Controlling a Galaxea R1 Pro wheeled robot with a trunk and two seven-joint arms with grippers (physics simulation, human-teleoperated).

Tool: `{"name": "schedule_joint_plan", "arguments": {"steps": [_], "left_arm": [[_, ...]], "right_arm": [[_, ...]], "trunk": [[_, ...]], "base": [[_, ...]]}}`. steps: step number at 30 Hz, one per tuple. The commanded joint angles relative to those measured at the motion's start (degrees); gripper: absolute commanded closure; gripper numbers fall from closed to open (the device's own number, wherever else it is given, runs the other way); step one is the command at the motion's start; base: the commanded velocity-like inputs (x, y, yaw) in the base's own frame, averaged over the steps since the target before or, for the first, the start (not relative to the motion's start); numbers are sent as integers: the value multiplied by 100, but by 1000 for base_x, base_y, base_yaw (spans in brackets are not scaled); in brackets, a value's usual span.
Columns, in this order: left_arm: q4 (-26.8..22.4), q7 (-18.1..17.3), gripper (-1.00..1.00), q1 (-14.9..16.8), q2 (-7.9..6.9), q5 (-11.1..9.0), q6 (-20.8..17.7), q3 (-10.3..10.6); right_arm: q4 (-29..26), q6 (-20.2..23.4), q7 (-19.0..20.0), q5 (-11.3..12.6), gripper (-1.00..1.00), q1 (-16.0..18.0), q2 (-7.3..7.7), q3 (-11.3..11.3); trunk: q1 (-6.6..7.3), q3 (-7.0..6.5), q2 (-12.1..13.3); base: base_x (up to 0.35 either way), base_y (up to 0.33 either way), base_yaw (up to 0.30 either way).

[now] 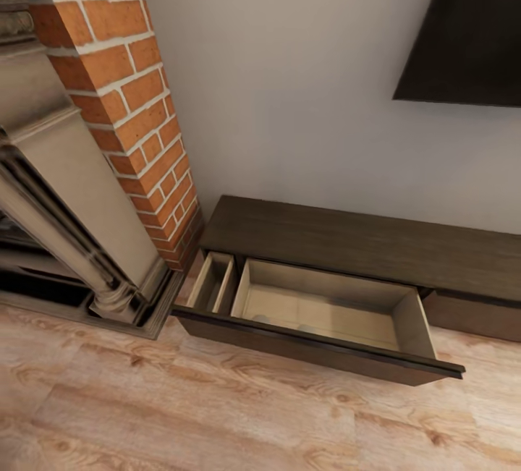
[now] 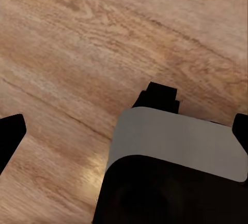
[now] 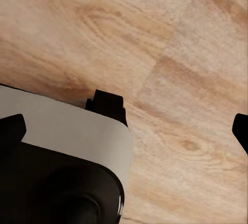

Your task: Place each of the two pumpkins and all three candles from the living room inside a cabinet in the living room (use any cabinet), then make sure every cabinet is closed, and position the cauldron so it is next to a table in the living room.

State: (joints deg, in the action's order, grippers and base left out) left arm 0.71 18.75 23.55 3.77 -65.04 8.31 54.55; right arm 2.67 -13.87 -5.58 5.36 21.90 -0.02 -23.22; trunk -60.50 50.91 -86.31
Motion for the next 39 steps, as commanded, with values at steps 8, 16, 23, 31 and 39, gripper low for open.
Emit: {"name": "schedule_joint_plan", "arguments": {"steps": [8, 16, 23, 31, 39], "left_arm": [[34, -3, -100, 0, -207, -9, 13, -6], [34, -3, -100, -3, -210, -9, 13, -6], [34, -3, -100, 0, -210, -9, 13, -6], [34, -3, -100, 0, -210, -9, 13, -6], [34, -3, -100, 0, -210, -9, 13, -6]], "right_arm": [[-10, -13, -5, -8, -100, -1, 9, 198], [-17, -11, -1, -15, -100, -1, 5, 204], [-20, -10, 4, -14, -100, -1, 2, 204], [-20, -10, 4, -17, -100, -1, 3, 204], [-21, -10, 4, -18, -100, -1, 2, 204]], "trunk": [[0, 0, 0], [0, 0, 0], [0, 0, 0], [0, 0, 0], [0, 0, 0]], "base": [[0, 0, 289], [0, 0, 290], [0, 0, 290], [0, 0, 290], [0, 0, 290]]}}
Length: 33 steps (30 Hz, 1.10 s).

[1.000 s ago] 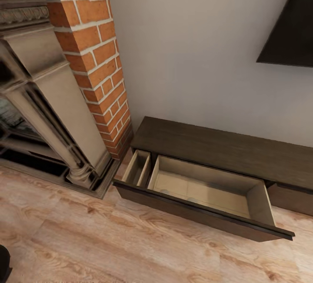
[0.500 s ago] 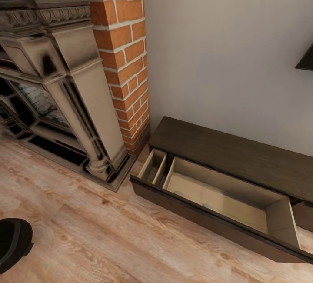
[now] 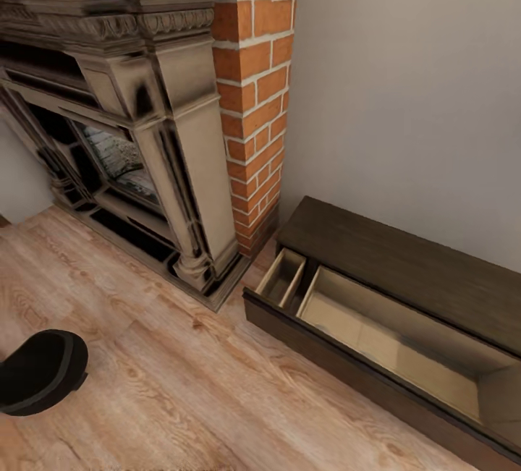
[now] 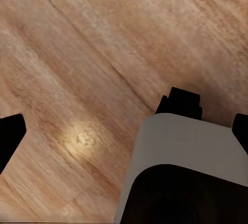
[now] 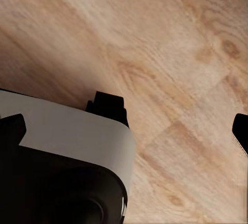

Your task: Place each of the two pumpkins and all three candles from the living room inside a cabinet in the living room (use any cabinet), then make sure every cabinet is closed, and position the cauldron so it is next to a table in the living room.

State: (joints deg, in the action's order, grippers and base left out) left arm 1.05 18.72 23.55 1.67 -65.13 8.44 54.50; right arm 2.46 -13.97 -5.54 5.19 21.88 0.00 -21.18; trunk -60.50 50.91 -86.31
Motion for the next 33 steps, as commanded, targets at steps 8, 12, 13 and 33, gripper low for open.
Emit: {"name": "schedule_joint_plan", "arguments": {"steps": [8, 12, 13, 33], "left_arm": [[0, 0, -100, 0, 0, 0, 0, -1], [0, 0, -100, 0, 0, -1, 0, -1], [0, 0, -100, 0, 0, -1, 0, -1], [0, 0, -100, 0, 0, 0, 0, -1]], "right_arm": [[1, 0, 0, 0, -100, 0, 0, 0], [0, 0, 0, 5, -100, 0, 5, 0], [0, 0, 0, 6, -100, 0, 7, 0], [0, 0, 0, 4, -100, 0, 9, 0]], "trunk": [[0, 0, 0], [0, 0, 0], [0, 0, 0], [0, 0, 0]], "base": [[0, 0, 290], [0, 0, 290], [0, 0, 290], [0, 0, 290]]}}
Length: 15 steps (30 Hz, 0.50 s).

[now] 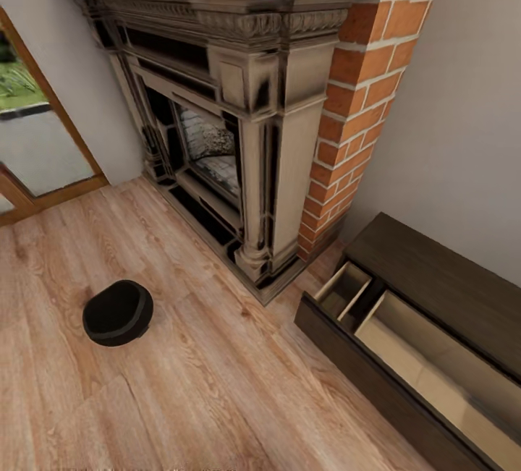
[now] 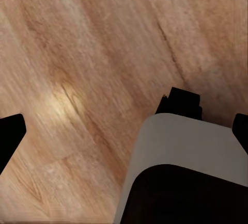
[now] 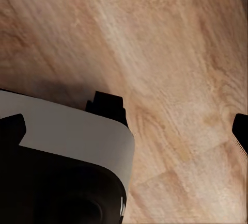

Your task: Place each of the two pumpkins and all three candles from the living room inside a cabinet in the living room (use any cabinet), then make sure every cabinet is closed, and position the cauldron so it is next to a table in the living room.

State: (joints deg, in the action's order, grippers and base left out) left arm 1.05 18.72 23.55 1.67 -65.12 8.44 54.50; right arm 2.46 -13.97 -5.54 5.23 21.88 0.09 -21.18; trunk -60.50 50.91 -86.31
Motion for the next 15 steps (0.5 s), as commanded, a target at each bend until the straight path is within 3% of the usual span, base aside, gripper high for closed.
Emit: {"name": "schedule_joint_plan", "arguments": {"steps": [1, 15], "left_arm": [[0, 0, -100, 0, 0, 0, 0, -1], [0, 0, -100, 0, 0, 0, 0, -1]], "right_arm": [[1, 0, 0, 2, -100, 0, 0, 0], [3, 0, 0, -4, -100, 0, -6, 0]], "trunk": [[0, 0, 0], [0, 0, 0]], "base": [[0, 0, 290], [0, 0, 290]]}}
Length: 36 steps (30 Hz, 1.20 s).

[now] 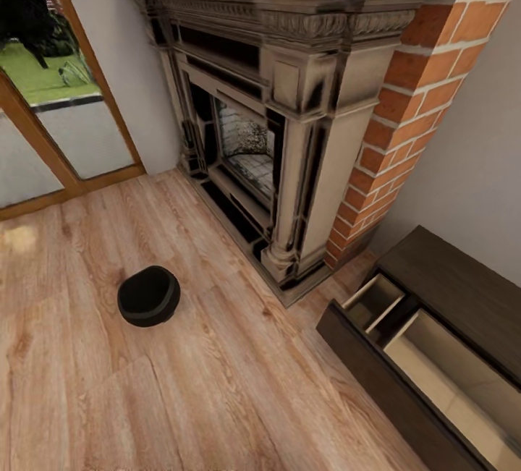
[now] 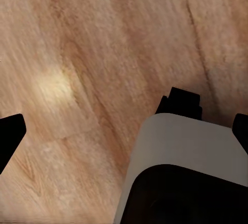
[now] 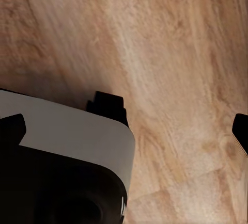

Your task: Place each of the two pumpkins and all three candles from the living room inside a cabinet in the living room (use any cabinet), then make sure every cabinet is closed, and position the cauldron so it is next to a table in the living room.

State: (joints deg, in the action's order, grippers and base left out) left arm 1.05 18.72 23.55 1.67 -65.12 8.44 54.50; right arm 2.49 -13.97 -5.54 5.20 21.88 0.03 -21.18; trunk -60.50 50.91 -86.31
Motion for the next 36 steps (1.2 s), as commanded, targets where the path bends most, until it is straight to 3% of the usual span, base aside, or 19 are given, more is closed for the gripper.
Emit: {"name": "schedule_joint_plan", "arguments": {"steps": [1, 15, 23, 30, 36], "left_arm": [[0, 0, -100, 0, 0, 0, 0, -1], [-6, -2, -100, 0, 43, -6, 2, -1], [-2, -4, -100, 0, -28, -12, 7, -4], [-36, -8, -100, 0, 60, -16, 10, -6], [-48, -46, -100, 0, 52, -18, 44, -3]], "right_arm": [[1, 0, 0, 0, -100, 0, -1, 0], [5, -26, 0, -1, -100, 0, -5, -2], [10, -28, 0, -1, -100, 0, -4, -2], [14, -35, 0, -10, -100, -14, -11, -7], [19, -35, 0, -12, -100, -27, -17, -9]], "trunk": [[0, 0, 0], [0, 0, 0], [0, -23, 0], [0, -68, 0], [0, -115, 0]], "base": [[0, 0, 290], [0, 0, 290], [0, 0, 279], [0, 0, 214], [0, 0, 156]]}}
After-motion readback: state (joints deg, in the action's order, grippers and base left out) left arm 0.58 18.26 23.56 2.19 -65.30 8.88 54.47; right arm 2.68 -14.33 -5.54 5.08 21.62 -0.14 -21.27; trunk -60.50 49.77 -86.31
